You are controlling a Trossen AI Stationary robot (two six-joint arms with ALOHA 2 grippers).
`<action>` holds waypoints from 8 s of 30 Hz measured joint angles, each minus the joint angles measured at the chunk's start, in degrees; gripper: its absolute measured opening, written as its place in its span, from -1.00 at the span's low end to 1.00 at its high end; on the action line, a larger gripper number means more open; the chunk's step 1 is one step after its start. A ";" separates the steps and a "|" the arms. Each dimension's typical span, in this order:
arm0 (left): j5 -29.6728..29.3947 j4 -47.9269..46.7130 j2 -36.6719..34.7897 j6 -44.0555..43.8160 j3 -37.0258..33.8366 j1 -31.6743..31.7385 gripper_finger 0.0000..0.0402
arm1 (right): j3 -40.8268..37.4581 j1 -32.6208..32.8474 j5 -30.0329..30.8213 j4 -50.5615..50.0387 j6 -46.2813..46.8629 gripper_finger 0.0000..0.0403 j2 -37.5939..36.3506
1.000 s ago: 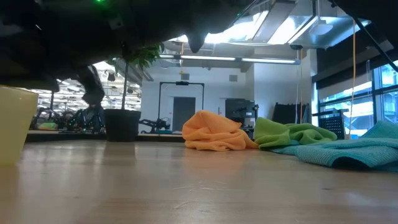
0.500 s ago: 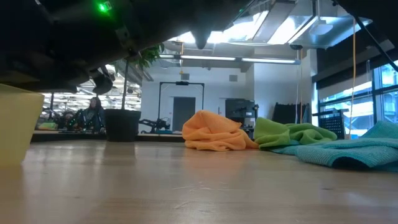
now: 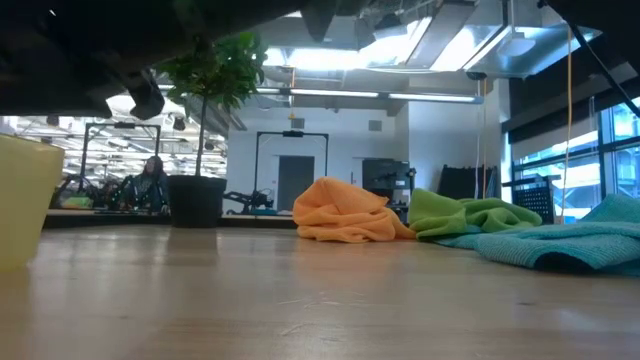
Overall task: Fold microfiber towels
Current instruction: Put the folded yellow microfiber cloth into the yellow bin, then fold the orange microfiber cloth
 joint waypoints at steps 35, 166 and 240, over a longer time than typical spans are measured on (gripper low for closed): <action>-45.15 42.45 0.02 63.33 -2.15 12.61 -0.24 | -5.99 3.44 5.05 -16.30 -11.21 -0.56 -16.66; -16.48 95.62 -36.61 98.44 -40.37 52.77 -0.56 | -102.22 -18.24 -10.05 67.49 -6.56 -0.98 -73.18; -9.06 93.07 -36.61 91.56 -40.37 59.02 -0.96 | -102.13 -13.67 -3.99 66.81 -3.48 -0.94 -73.16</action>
